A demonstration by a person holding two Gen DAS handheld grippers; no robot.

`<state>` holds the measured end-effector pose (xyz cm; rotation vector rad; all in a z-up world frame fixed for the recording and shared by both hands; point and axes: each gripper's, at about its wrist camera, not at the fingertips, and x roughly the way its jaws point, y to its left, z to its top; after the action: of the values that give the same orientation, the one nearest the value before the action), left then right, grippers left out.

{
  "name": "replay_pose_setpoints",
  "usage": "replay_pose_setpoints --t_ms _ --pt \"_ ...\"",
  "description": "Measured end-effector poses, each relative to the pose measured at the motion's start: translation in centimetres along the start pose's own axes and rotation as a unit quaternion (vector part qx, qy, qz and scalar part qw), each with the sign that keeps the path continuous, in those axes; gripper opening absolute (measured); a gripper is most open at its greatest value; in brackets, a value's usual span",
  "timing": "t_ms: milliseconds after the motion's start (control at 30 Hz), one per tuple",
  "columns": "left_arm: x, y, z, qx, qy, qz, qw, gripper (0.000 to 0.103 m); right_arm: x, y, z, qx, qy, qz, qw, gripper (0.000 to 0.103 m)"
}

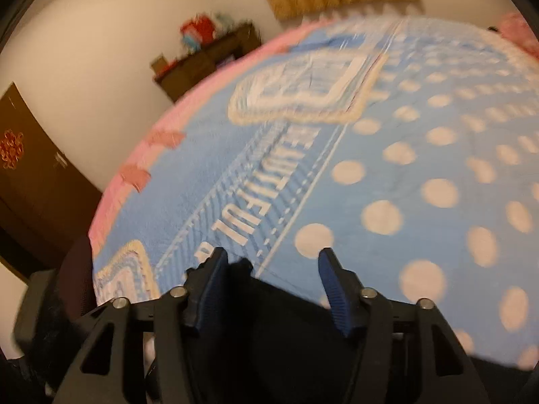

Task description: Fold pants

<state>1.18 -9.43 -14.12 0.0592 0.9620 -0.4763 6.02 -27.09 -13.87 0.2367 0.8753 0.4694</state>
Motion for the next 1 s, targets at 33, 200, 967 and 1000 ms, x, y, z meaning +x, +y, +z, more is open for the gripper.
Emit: replay_pose_setpoints --t_ms 33,200,967,1000 --pt "0.0 0.0 0.0 -0.001 0.000 -0.001 1.0000 0.099 -1.6 0.0 -0.8 -0.004 -0.015 -0.007 1.000 0.058" --pt "-0.2 -0.2 0.0 -0.005 0.001 -0.001 1.0000 0.099 -8.0 -0.2 -6.4 -0.016 -0.068 -0.031 0.997 0.058" --pt "-1.0 1.6 -1.1 -0.013 0.001 0.005 0.9999 0.102 -17.0 -5.1 -14.3 0.042 -0.168 -0.157 0.972 0.058" --pt "-1.0 1.4 -1.2 -0.004 -0.003 0.012 0.9999 0.102 -17.0 -5.6 -13.7 0.046 -0.171 -0.162 0.971 0.058"
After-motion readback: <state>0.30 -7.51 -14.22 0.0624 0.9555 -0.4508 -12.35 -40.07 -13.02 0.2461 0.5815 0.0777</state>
